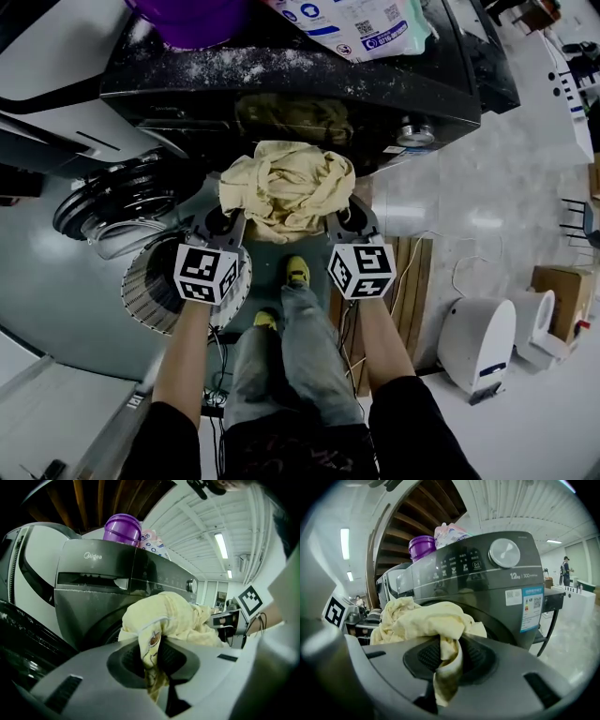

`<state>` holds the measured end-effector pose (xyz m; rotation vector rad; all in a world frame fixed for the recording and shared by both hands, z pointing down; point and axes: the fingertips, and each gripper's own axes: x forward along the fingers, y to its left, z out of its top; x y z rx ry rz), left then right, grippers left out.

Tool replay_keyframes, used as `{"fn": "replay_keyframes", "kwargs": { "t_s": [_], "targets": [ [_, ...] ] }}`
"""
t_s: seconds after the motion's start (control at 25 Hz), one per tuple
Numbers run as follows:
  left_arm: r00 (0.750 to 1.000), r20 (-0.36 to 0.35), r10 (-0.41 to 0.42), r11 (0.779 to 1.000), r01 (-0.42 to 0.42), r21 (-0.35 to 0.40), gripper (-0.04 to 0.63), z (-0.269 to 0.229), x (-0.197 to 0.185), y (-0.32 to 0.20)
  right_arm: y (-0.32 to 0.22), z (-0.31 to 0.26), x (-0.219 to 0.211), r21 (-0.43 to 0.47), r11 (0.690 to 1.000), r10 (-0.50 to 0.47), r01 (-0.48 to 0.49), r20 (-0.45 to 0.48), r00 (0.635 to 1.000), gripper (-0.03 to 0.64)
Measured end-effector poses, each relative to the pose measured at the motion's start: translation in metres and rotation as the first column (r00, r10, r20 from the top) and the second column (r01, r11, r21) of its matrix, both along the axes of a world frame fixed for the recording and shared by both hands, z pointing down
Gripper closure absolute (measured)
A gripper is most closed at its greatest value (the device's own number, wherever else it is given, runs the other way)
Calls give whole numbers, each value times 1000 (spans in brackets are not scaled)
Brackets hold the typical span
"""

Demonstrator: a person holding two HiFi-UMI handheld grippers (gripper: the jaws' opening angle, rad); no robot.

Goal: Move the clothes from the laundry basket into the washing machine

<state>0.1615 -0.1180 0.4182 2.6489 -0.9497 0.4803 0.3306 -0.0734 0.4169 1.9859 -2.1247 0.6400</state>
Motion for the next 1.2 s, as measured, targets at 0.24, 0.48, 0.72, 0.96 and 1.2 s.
{"fn": "replay_keyframes", "kwargs": {
  "t_s": [0.24,0.48,0.72,0.96,1.2],
  "targets": [
    [999,-10,-33,999,33,17,538,43,9,-21,-21,44,9,20,1000,22,-23,27,999,546],
    [997,-28,-65,997,66,44,543,80,19,-38,-36,84,18,45,998,42,-43,29,999,546],
    [997,-39,-60,994,64,93,543,116,31,-63,-68,116,32,83,996,30,-31,13,999,546],
    [993,-86,-81,988,92,127,543,142,41,-91,-92,137,41,131,990,52,-53,12,999,545],
    [989,-114,-90,981,108,164,544,160,52,-121,-115,153,49,191,979,80,-77,-6,997,543]
  ]
}}
